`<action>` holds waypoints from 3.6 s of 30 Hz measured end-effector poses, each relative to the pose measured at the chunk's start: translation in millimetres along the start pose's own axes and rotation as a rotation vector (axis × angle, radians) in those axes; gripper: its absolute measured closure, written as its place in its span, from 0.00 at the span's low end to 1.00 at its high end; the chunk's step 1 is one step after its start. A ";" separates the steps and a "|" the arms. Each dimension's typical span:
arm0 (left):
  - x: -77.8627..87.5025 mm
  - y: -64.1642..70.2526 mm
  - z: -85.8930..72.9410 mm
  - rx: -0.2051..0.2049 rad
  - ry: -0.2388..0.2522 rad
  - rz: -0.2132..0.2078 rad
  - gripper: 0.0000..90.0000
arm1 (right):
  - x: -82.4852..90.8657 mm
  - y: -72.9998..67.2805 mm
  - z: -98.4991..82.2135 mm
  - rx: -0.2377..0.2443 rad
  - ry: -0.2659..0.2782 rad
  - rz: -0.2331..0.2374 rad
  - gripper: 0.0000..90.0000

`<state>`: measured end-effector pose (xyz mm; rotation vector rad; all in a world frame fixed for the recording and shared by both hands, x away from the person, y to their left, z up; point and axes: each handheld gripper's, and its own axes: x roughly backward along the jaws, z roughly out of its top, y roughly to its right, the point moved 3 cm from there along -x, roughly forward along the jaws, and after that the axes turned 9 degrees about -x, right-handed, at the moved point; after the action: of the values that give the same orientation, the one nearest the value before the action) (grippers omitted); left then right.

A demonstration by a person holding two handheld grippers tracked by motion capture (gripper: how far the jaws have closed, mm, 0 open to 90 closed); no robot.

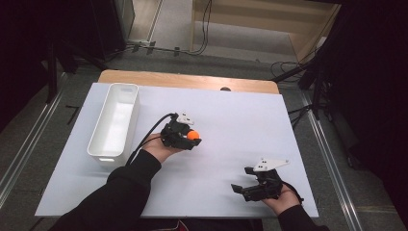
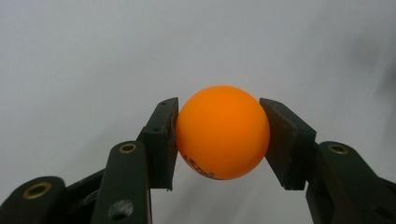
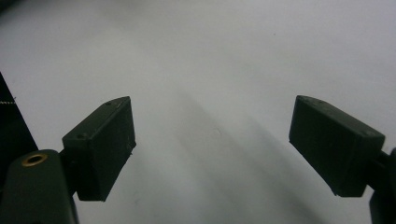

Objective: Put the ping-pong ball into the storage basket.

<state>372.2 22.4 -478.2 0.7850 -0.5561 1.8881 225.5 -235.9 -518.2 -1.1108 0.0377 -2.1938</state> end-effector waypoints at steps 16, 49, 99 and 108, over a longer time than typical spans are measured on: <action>23.6 -1.2 13.4 0.002 0.000 -0.018 0.56 | -0.1 -0.4 0.0 -0.006 -0.004 0.002 0.15; 65.1 -19.1 19.6 0.086 0.008 -0.090 0.56 | 0.8 0.4 1.2 -0.002 0.009 0.001 0.15; 106.9 -65.6 1.2 0.152 0.007 0.041 0.56 | 1.4 0.6 1.5 0.004 0.014 -0.003 0.15; 115.2 -73.6 -3.2 0.173 0.016 0.064 0.56 | 1.2 -0.3 1.2 0.000 0.011 -0.001 0.15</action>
<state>402.2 125.7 -393.8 0.8723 -0.4158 2.0196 225.7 -236.0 -516.5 -1.0993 0.0424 -2.2010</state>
